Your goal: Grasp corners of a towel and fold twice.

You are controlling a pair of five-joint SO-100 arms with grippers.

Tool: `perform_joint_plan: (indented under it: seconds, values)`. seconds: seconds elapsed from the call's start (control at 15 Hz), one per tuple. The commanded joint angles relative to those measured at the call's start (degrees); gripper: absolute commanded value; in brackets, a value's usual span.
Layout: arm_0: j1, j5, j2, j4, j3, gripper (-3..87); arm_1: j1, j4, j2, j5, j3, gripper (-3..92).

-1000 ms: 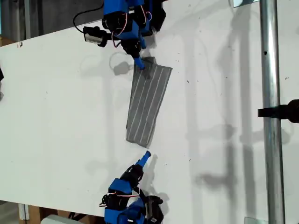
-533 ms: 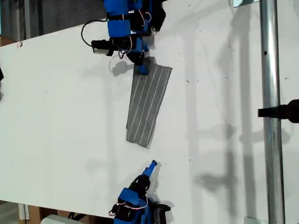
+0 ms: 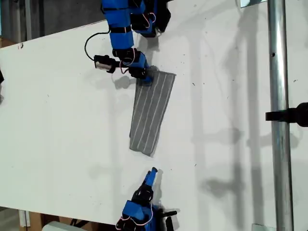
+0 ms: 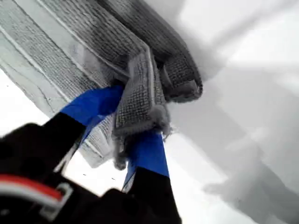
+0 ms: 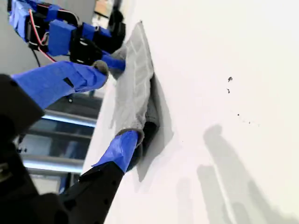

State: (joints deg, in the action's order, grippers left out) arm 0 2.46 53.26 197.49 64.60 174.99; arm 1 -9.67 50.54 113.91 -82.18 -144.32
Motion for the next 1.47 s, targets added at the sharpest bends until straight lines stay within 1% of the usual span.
perform_joint_plan:
  seconds: [0.0, 0.07, 0.13, 0.2, 0.27, 0.33, 0.4, 0.47, 0.53, 0.67, 0.8, 0.93, 1.0, 1.07, 1.13, 1.2, 1.27, 1.33, 1.4]
  values:
    - [1.1, 0.2, 1.6, -0.1, 0.5, 21.7, -0.1, 8.0, 5.6, 1.0, 5.0, -0.1]
    - [1.4, 0.3, 1.6, -0.2, 1.4, 21.6, -0.2, 15.6, 12.8, 0.5, 4.9, -0.1]
    - [1.4, 0.7, 1.6, -0.4, 1.8, 21.5, 1.2, 26.0, 22.3, -0.5, 5.7, -0.1]
    - [1.3, 0.7, 1.6, -0.4, 2.1, 21.5, 3.0, 38.1, 30.5, -2.7, 7.8, -0.1]
    - [1.3, 0.7, 1.6, -0.4, 2.3, 21.5, 6.8, 48.0, 36.0, -7.2, 10.7, -0.1]
    - [1.4, 0.6, 1.6, -0.7, 2.5, 21.5, 10.0, 49.7, 37.5, -9.8, 11.8, -0.2]
    - [1.7, 0.6, 1.6, -1.0, 2.9, 21.5, 9.5, 40.9, 34.3, -5.5, 11.5, -0.2]
    - [2.1, 0.4, 1.6, -1.3, 3.0, 21.5, 7.7, 25.7, 28.0, 0.7, 11.5, -0.2]
    - [2.3, 0.4, 1.6, -1.3, 3.0, 21.4, 6.2, 17.5, 18.0, 5.0, 17.0, -0.2]
    - [1.7, 1.2, 1.6, -1.1, 3.1, 21.2, 4.5, 11.8, 1.8, 11.6, 31.7, -0.2]
    - [1.7, 1.3, 1.6, -1.0, 3.1, 21.2, 3.0, 5.4, -5.1, 14.7, 36.3, -0.2]
    - [1.4, 1.7, 1.6, -0.8, 3.2, 21.2, 2.6, 0.3, -10.5, 15.6, 38.1, -0.2]
    - [1.4, 1.7, 1.6, -0.8, 3.2, 21.2, 2.6, -3.1, -13.0, 15.9, 37.8, 1.7]
    - [1.8, 1.6, 1.6, -0.8, 3.2, 21.2, 2.8, -10.2, -14.5, 17.1, 36.5, 12.6]
    - [1.8, 1.4, 1.6, -0.8, 3.3, 21.2, 2.7, -14.4, -15.2, 16.6, 37.1, 27.9]
    - [1.8, 1.5, 1.6, -0.8, 3.3, 21.1, 2.5, -17.5, -13.8, 18.8, 38.1, 42.1]
    - [1.8, 1.5, 1.6, -0.8, 3.3, 21.0, 2.5, -21.0, -10.2, 22.4, 38.0, 30.9]
    - [1.8, 1.5, 1.6, -0.8, 3.3, 21.0, 2.3, -21.3, -6.9, 25.0, 38.3, 23.1]
    - [2.0, 1.4, 1.6, -0.9, 3.3, 21.0, 0.4, -17.7, -3.6, 23.6, 36.7, 21.3]
